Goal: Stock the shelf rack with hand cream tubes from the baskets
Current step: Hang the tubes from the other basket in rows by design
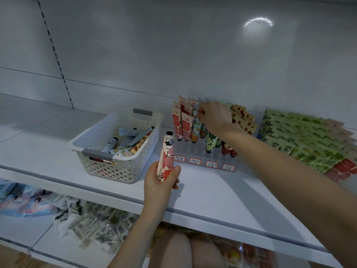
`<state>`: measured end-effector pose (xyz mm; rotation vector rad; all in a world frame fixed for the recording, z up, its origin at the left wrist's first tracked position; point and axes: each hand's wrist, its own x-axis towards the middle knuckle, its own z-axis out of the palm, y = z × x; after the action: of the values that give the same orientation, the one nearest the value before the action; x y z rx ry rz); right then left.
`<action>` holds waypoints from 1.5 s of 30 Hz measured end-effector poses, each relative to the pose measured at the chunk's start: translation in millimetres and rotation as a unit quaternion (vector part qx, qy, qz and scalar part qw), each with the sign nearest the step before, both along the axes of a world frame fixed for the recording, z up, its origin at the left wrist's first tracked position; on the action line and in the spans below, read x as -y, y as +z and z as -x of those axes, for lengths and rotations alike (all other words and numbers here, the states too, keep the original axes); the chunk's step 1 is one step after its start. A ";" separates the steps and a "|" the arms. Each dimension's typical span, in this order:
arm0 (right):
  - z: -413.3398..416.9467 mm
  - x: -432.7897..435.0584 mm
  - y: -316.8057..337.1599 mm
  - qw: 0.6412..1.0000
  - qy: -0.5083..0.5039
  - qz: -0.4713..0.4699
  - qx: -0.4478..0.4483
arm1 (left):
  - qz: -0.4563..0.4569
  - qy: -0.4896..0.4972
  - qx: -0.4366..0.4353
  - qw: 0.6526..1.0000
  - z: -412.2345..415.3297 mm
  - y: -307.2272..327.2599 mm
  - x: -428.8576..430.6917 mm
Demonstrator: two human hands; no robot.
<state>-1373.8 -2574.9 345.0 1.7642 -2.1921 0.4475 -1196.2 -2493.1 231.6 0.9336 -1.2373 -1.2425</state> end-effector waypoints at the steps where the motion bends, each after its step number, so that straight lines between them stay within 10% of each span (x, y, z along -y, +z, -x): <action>1: 0.2 -1.7 0.3 1.000 0.004 0.003 0.003 | 0.000 0.000 -0.001 1.000 -0.2 0.4 0.0; 22: -1.0 -6.9 5.1 0.999 0.026 0.026 0.028 | 0.002 0.003 0.004 1.000 0.3 1.8 -3.7; 28: -1.9 -17.2 3.2 0.981 0.163 0.103 -0.002 | 0.006 0.007 0.011 1.000 -1.2 -0.7 -3.4; 45: -10.5 4.8 4.4 0.996 0.063 0.033 -0.054 | 0.002 0.002 0.012 1.000 -1.5 -6.0 -1.0</action>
<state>-1363.3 -2579.7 349.3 1.8530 -1.9786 0.4373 -1194.8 -2492.2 225.5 0.9513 -1.2557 -1.2275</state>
